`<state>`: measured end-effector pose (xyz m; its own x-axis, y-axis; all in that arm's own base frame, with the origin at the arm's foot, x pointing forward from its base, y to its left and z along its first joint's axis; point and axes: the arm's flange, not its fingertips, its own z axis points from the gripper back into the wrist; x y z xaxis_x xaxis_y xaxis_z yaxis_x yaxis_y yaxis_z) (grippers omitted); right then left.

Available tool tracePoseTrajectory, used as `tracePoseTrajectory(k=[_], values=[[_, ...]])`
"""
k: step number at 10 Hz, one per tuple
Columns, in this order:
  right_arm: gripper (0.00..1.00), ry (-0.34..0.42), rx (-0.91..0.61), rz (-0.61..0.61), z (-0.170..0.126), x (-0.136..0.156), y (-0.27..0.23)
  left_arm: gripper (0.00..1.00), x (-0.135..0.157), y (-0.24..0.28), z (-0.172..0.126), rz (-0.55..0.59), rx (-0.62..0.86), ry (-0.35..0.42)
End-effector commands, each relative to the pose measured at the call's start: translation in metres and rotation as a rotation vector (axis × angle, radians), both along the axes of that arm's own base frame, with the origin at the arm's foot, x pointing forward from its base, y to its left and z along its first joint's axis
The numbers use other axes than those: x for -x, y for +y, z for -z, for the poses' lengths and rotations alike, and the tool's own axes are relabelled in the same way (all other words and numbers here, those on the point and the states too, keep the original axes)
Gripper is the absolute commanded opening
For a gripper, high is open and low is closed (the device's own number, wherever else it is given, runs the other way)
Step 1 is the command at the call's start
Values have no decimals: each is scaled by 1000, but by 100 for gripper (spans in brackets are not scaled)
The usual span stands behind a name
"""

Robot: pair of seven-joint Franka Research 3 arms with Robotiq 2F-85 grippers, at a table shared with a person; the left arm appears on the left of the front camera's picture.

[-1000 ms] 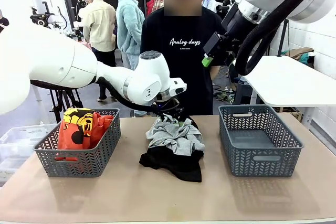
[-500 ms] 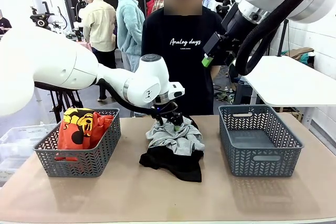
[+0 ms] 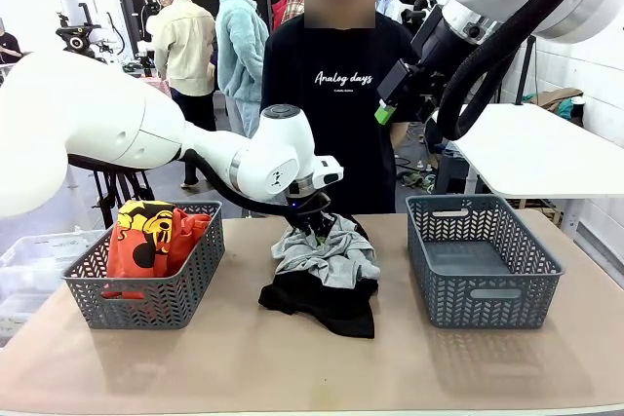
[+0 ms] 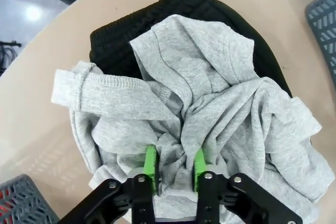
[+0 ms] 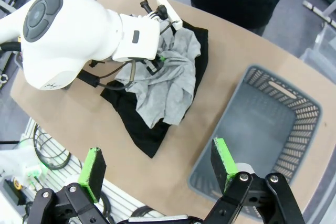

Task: Sort the tops and bottoms.
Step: Lift clothes from the center of the table with your left hand.

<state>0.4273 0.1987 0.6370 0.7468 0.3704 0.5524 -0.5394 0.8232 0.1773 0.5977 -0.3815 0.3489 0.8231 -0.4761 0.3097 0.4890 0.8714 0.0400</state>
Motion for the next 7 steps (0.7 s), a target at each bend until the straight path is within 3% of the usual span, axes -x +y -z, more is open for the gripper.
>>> tracePoseTrajectory(k=[1, 7], values=[[100, 1, 8, -5, 1, -1, -2, 0, -2, 3, -2, -17, 20, -7], [100, 1, 8, -5, 1, -1, -2, 0, 2, 7, -7, -17, 36, -3]])
